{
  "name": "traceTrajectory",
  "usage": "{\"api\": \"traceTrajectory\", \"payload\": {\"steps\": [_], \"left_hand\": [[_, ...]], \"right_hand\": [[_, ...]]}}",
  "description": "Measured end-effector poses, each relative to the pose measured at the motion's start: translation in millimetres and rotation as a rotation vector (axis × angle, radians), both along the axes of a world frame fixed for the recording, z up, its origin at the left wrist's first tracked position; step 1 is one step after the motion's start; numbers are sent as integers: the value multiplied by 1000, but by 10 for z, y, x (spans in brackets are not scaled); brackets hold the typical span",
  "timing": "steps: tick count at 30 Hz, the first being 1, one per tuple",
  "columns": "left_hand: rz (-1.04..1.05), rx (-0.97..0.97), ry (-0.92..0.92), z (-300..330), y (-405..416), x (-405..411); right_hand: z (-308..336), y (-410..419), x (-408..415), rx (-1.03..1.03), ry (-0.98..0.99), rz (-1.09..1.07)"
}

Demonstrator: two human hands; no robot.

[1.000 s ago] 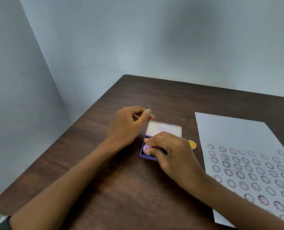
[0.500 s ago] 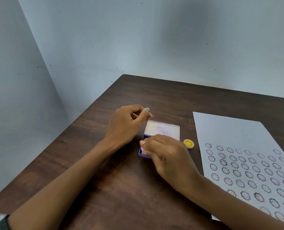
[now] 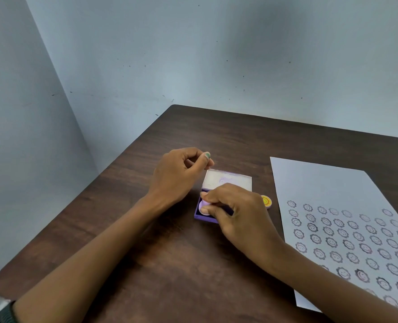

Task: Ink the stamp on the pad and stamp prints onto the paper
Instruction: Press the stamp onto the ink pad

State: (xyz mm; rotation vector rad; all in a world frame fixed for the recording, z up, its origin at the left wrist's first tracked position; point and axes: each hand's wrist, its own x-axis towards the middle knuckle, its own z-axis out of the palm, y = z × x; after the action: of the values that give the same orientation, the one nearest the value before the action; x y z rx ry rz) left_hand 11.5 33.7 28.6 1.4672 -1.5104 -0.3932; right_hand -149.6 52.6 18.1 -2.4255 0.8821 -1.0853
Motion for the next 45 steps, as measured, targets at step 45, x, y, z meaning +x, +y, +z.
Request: {"api": "traceTrajectory", "payload": {"steps": [45], "left_hand": [[168, -291, -256, 38, 120, -156]], "right_hand": [[329, -111, -806, 367, -624, -175]]}}
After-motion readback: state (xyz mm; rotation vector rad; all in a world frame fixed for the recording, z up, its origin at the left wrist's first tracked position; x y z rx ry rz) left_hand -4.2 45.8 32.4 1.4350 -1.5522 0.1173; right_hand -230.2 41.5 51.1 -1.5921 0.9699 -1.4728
